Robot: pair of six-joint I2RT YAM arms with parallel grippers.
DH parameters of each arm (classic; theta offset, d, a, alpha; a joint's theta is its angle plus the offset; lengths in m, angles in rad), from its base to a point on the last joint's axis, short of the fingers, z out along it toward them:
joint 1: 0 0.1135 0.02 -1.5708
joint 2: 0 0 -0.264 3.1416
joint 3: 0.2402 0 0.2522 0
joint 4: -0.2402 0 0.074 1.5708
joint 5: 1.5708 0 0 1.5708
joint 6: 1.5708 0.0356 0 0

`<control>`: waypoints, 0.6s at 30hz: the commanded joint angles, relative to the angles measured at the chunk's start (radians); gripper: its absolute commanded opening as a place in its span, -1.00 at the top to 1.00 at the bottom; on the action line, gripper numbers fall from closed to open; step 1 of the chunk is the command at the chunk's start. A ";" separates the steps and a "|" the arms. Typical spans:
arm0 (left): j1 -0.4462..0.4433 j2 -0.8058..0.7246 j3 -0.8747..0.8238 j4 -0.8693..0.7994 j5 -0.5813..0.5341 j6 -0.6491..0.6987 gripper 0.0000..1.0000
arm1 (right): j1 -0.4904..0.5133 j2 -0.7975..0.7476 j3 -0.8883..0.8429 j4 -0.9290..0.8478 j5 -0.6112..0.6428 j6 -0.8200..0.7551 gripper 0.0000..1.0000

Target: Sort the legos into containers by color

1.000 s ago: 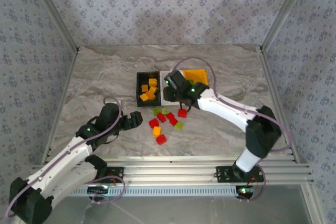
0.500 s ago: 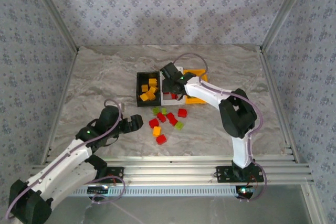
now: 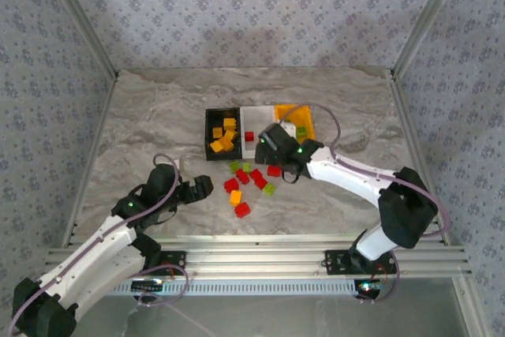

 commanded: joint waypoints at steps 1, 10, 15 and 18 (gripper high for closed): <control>0.009 -0.008 -0.020 0.038 -0.010 -0.038 -0.99 | -0.008 0.034 -0.050 0.047 -0.012 0.079 -0.80; 0.009 0.007 -0.002 0.016 0.002 -0.028 -0.99 | -0.021 0.207 0.031 0.068 -0.052 0.036 -0.65; 0.010 0.007 -0.005 0.021 0.010 -0.029 -0.99 | -0.046 0.250 0.039 0.076 -0.053 0.024 -0.38; 0.010 0.012 0.002 0.020 0.011 -0.020 -0.99 | -0.053 0.267 0.042 0.072 -0.063 0.014 -0.23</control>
